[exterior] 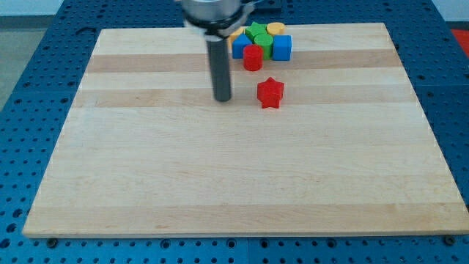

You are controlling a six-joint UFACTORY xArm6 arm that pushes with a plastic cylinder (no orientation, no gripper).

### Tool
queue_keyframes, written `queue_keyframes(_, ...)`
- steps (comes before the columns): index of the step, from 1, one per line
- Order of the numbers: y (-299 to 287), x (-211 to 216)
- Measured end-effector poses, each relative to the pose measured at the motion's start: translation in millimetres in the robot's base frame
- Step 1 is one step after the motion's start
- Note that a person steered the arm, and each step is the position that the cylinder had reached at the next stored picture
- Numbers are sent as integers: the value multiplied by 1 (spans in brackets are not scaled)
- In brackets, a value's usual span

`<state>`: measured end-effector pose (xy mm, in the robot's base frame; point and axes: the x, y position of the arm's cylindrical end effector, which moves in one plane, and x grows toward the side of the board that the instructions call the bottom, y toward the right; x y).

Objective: Slide red star closer to blue cube

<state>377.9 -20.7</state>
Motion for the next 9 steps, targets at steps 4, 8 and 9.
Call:
queue_keyframes(4, 57, 25)
queue_keyframes(8, 102, 8)
queue_keyframes(9, 138, 15)
